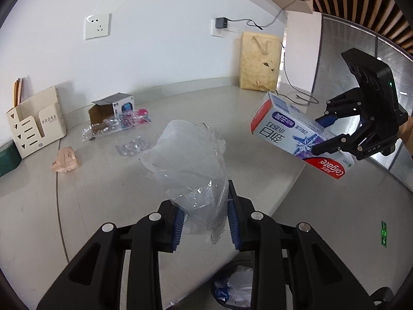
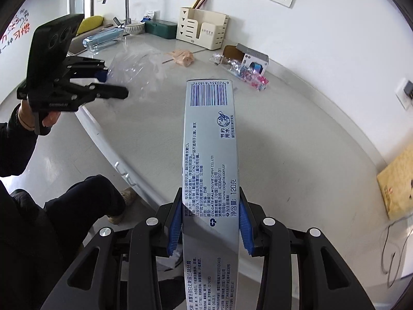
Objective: Collect trash
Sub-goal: 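Lift the clear bag and Colgate box and carry them down over the wastebasket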
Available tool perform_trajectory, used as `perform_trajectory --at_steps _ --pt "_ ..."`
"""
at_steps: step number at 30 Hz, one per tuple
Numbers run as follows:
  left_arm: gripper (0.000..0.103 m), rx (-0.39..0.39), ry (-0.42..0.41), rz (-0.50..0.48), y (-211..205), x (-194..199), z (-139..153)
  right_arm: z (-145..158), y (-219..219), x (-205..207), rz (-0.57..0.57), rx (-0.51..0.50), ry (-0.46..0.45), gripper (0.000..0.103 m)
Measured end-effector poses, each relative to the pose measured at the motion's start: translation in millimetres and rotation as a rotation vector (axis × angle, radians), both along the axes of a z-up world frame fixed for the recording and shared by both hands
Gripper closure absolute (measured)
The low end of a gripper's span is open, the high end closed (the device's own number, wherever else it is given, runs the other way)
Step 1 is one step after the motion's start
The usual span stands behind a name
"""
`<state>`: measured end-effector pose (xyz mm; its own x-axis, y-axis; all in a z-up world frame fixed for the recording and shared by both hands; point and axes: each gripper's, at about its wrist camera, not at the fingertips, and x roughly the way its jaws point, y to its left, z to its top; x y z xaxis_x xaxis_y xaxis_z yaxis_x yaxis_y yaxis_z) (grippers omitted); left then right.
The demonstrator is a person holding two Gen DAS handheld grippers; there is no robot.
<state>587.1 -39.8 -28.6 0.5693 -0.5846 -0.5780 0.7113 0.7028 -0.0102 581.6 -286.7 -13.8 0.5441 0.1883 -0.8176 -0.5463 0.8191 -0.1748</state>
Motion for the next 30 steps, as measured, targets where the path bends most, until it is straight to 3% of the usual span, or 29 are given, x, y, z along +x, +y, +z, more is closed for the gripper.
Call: perform_trajectory --at_steps 9,16,23,30 --pt "0.073 0.080 0.012 0.021 14.8 -81.4 -31.3 -28.1 11.2 -77.6 -0.020 0.134 -0.005 0.061" --pt "0.073 0.134 0.046 0.025 19.9 -126.9 -59.3 -71.9 34.0 -117.8 -0.018 0.192 0.035 0.061" --pt "0.073 0.172 0.109 0.018 23.3 -152.7 -99.5 -112.7 46.7 -151.2 -0.017 0.260 0.063 0.061" --pt "0.073 0.220 0.195 0.003 20.0 -154.8 -148.9 -165.0 43.1 -166.3 -0.050 0.350 0.125 0.061"
